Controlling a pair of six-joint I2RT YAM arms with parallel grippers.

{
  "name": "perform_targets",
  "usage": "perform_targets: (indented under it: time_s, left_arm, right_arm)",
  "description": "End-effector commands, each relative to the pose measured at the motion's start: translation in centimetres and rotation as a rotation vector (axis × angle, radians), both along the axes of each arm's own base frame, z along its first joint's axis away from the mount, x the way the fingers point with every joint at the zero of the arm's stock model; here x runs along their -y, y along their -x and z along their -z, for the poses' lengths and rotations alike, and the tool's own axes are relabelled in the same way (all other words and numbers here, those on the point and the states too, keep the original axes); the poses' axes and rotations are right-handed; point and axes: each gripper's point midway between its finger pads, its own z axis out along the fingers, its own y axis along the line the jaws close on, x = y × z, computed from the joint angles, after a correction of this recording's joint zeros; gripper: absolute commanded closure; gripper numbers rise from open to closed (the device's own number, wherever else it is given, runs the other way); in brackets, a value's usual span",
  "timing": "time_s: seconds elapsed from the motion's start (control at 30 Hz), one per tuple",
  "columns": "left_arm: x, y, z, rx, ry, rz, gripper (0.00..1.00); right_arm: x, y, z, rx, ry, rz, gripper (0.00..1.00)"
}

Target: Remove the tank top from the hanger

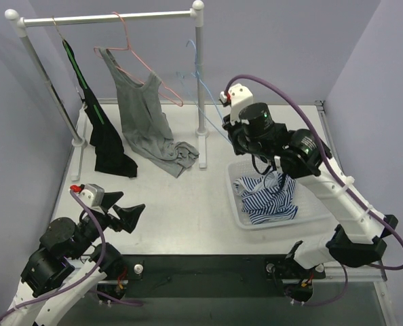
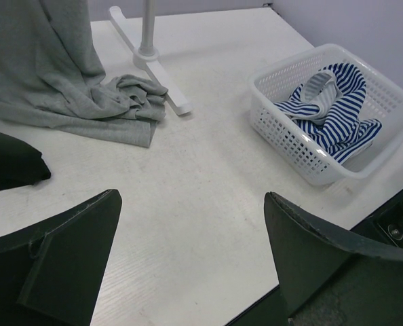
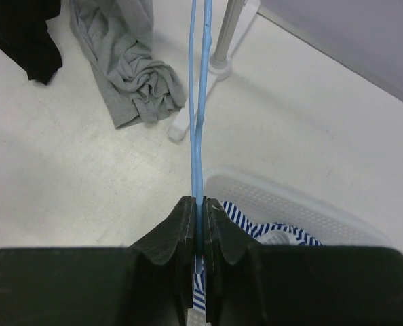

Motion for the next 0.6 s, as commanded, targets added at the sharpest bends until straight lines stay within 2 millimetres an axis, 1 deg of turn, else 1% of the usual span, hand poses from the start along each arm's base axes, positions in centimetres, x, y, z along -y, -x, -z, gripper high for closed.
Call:
perform_targets:
  time_s: [0.0, 0.07, 0.1, 0.13, 0.17, 0.2, 0.23, 0.3, 0.33, 0.37, 0.4, 0.43, 0.53, 0.57]
  left_arm:
    - [-0.2, -0.2, -1.9, 0.058, 0.058, -0.017, 0.03]
    - [0.0, -0.2, -1.6, 0.051, 0.052, -0.012, 0.03]
    - [0.0, -0.3, -1.6, 0.052, 0.053, -0.012, 0.03]
    - [0.1, -0.3, -1.4, 0.049, 0.047, -0.01, 0.03]
    - [0.1, -0.3, -1.5, 0.049, 0.049, -0.007, 0.03]
    - [0.2, -0.3, -1.5, 0.051, 0.049, -0.003, 0.03]
    - [0.2, -0.3, -1.5, 0.052, 0.05, -0.001, 0.03]
    - [0.2, -0.2, -1.5, 0.055, 0.053, 0.0, 0.03]
    - [0.1, -0.2, -1.4, 0.054, 0.052, -0.003, 0.03]
    - [0.1, -0.2, -1.5, 0.056, 0.054, -0.004, 0.03]
    - [0.1, -0.1, -1.6, 0.06, 0.057, -0.004, 0.03]
    - [0.1, -0.1, -1.6, 0.061, 0.058, -0.001, 0.03]
    - [0.2, -0.1, -1.5, 0.057, 0.053, 0.002, 0.03]
    - [0.2, -0.1, -1.5, 0.058, 0.054, 0.002, 0.03]
  right_arm:
    - [-1.2, -3.7, -4.1, 0.106, -0.004, -0.028, 1.0]
    - [-1.4, -4.8, -5.4, 0.138, -0.012, -0.03, 1.0]
    - [-2.1, -5.6, -6.1, 0.153, -0.02, -0.035, 1.0]
    - [-2.3, -6.0, -6.6, 0.17, -0.015, -0.039, 1.0]
    - [-2.3, -6.6, -6.8, 0.176, -0.018, -0.034, 1.0]
    - [-3.0, -7.3, -6.3, 0.165, -0.01, -0.041, 1.0]
    - [-3.1, -7.6, -7.3, 0.187, -0.03, -0.04, 1.0]
    - [-3.6, -8.9, -7.0, 0.187, -0.024, -0.033, 1.0]
    - [-3.8, -9.3, -7.8, 0.204, -0.041, -0.032, 1.0]
    - [-4.0, -9.7, -7.9, 0.212, -0.038, -0.035, 1.0]
    - [-4.3, -10.4, -7.4, 0.207, -0.03, -0.031, 1.0]
    - [-4.5, -11.0, -7.5, 0.219, -0.038, -0.025, 1.0]
    - [-5.1, -12.4, -7.1, 0.227, -0.043, -0.017, 1.0]
    - [-5.3, -12.8, -6.6, 0.222, -0.034, -0.016, 1.0]
